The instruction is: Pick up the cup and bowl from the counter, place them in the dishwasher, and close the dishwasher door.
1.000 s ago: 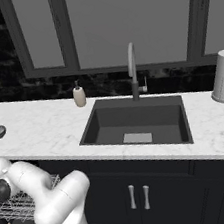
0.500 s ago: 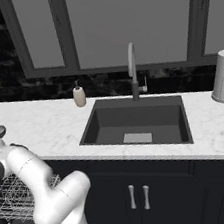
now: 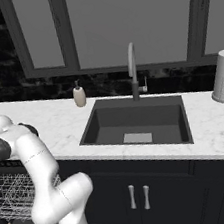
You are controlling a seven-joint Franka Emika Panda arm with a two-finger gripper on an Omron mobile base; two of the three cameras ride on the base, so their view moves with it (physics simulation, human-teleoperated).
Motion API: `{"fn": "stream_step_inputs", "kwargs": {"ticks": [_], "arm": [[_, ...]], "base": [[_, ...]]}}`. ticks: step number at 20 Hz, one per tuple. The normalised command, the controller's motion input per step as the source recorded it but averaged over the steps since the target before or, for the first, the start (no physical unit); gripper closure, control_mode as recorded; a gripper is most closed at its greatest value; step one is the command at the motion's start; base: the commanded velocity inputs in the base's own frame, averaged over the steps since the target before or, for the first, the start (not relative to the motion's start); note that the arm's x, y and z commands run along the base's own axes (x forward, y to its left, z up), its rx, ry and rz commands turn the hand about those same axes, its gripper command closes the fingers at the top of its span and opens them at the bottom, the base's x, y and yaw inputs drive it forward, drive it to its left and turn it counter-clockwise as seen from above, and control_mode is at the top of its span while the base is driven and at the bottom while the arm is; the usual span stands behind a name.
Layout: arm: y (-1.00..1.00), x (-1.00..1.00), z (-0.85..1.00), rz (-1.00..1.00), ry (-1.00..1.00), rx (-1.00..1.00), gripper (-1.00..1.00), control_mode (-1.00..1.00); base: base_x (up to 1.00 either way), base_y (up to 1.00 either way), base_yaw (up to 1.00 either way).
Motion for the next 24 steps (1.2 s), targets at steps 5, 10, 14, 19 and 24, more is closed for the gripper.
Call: {"fn": "stream_step_inputs", "kwargs": {"ticks": [5, 10, 14, 19, 24], "arm": [[-0.74, 0.65, 0.44, 0.09, 0.09, 0.1, -1.0, -1.0], [-0.63, 0.61, 0.21, 0.02, 0.0, 0.12, -1.0, -1.0], [-0.18, -0.01, 0.72, 0.03, 0.0, 0.14, -1.0, -1.0], [-0.21, 0.01, 0.76, 0.05, 0.0, 0.11, -1.0, -1.0], [-0.12, 0.8, 0.13, 0.0, 0.0, 0.03, -1.0, -1.0]], "base": [[0.0, 0.0, 0.0], [0.0, 0.0, 0.0], [0.0, 0.0, 0.0], [0.0, 0.0, 0.0], [0.0, 0.0, 0.0]]}}
